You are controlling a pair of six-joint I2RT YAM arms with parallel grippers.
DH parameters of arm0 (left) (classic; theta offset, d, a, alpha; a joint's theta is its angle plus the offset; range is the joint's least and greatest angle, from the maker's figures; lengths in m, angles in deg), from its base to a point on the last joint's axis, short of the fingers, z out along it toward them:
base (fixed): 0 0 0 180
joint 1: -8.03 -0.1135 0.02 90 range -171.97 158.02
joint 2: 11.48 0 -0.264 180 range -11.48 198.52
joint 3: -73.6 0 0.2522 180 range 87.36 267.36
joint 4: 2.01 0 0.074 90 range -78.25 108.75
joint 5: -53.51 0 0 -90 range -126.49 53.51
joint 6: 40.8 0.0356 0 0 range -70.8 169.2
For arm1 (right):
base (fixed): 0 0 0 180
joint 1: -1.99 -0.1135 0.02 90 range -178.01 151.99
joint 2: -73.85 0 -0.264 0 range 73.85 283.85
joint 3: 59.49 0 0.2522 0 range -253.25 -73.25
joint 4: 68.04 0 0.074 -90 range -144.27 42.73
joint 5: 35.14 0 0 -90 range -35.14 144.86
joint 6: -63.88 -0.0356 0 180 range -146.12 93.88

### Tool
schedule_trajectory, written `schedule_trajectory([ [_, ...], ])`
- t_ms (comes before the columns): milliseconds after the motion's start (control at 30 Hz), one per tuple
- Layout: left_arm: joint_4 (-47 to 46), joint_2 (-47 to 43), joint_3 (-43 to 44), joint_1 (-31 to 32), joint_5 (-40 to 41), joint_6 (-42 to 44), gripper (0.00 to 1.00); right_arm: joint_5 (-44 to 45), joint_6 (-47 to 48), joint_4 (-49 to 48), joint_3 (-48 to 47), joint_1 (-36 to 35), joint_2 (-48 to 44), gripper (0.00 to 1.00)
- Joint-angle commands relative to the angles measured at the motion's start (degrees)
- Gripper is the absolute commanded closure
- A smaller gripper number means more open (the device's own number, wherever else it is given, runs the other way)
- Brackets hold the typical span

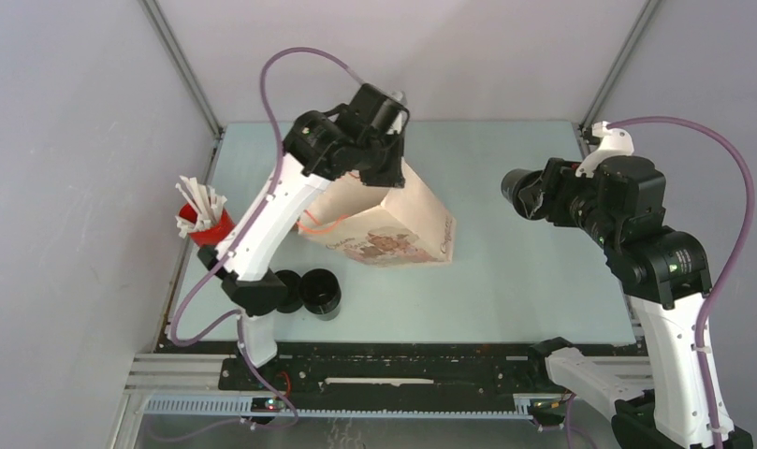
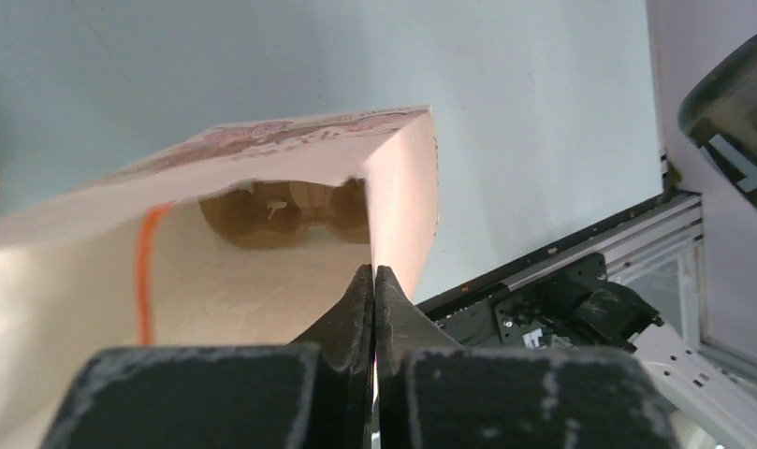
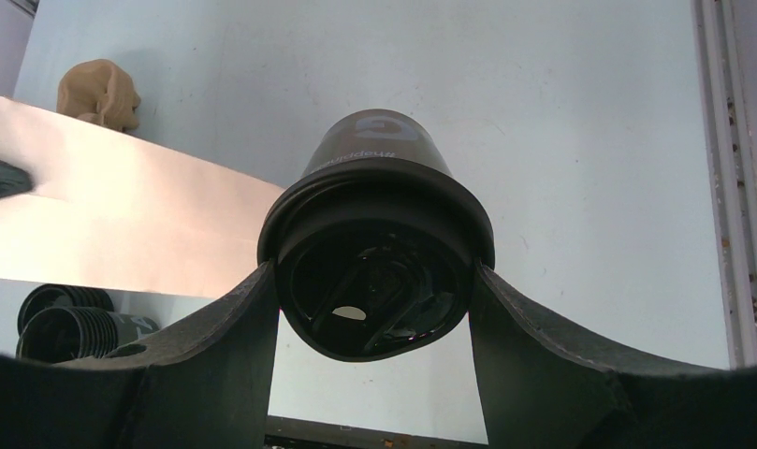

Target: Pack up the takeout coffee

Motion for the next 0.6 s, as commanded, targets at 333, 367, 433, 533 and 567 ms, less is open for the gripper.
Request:
schedule_trajectory([
  [333,-1.98,-2.50,7.69,3.13,-2.51,2.50,0.19,-1.70,-0.65,-2.93,2.99,0.28,0.79,1.00],
  [367,-2.75,-4.64,6.97,3.09,-2.23,2.31,0.19,-1.87,-0.79,-3.13,3.18,0.31,1.05,1.00],
  [433,-3.80,-8.65,5.30,2.80,-0.54,1.59,0.20,-1.92,-0.85,-3.39,3.48,0.30,1.30,1.00],
  [533,-3.79,-18.26,-4.05,-2.49,4.33,-8.22,0.25,-1.79,-0.72,-3.60,3.49,0.35,2.05,1.00],
  [567,-3.81,-19.88,-7.67,-4.30,2.63,-11.09,0.25,-1.78,-0.71,-3.62,3.62,0.35,2.04,1.00],
])
